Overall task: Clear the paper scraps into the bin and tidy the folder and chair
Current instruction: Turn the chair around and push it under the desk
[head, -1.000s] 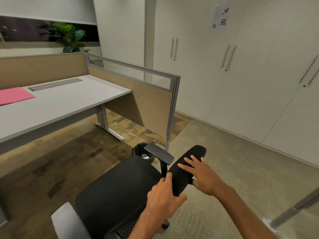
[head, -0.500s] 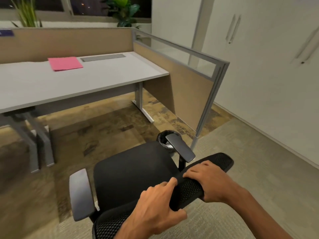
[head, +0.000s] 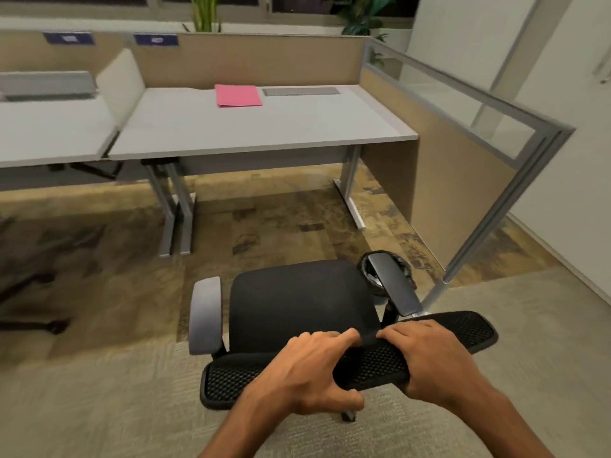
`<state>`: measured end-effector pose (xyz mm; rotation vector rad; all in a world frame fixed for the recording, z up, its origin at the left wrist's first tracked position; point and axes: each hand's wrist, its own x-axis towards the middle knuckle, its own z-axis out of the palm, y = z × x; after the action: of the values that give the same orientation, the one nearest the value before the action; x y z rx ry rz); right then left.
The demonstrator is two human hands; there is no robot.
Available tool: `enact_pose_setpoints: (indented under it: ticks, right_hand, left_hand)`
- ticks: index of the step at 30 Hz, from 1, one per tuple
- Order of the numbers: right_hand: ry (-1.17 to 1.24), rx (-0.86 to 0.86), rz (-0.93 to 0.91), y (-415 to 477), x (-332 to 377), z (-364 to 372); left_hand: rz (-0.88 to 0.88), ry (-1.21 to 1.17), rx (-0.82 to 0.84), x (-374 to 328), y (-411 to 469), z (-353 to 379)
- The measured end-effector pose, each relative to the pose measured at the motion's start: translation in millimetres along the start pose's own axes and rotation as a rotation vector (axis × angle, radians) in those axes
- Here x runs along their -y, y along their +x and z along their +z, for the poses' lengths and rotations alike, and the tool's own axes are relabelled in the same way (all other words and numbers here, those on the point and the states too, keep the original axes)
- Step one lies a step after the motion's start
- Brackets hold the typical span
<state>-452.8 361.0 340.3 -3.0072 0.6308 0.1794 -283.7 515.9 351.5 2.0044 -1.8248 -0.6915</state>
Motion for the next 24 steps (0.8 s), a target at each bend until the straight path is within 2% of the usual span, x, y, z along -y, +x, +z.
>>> enact_pose_setpoints:
  ticks: [5,8,11,15,17,24]
  right_hand:
    - [-0.028,-0.034,-0.059,-5.2,-1.9,3.4]
    - [-0.025,-0.065,-0.095,-4.6,-3.6,3.7]
    - [-0.048,-0.099,-0.122,-4.0,-4.3,3.1]
    - [-0.040,-0.155,-0.142,-5.3,-4.9,1.6]
    - [-0.024,-0.168,-0.159,-6.4,-5.4,1.6]
    - [0.020,-0.218,-0.170,-1.9,-13.1,-0.5]
  left_hand:
    - [-0.042,0.013,-0.046,-6.0,-5.0,7.0]
    - [-0.095,0.122,-0.118,-10.2,-10.5,12.1]
    - [-0.267,0.335,-0.218,-14.2,-18.9,23.0]
    - [-0.491,0.447,-0.425,-25.9,-24.7,39.5]
    - [-0.488,0.466,-0.466,-27.8,-24.9,42.7]
    - [-0.427,0.507,-0.420,-25.0,-19.2,40.2]
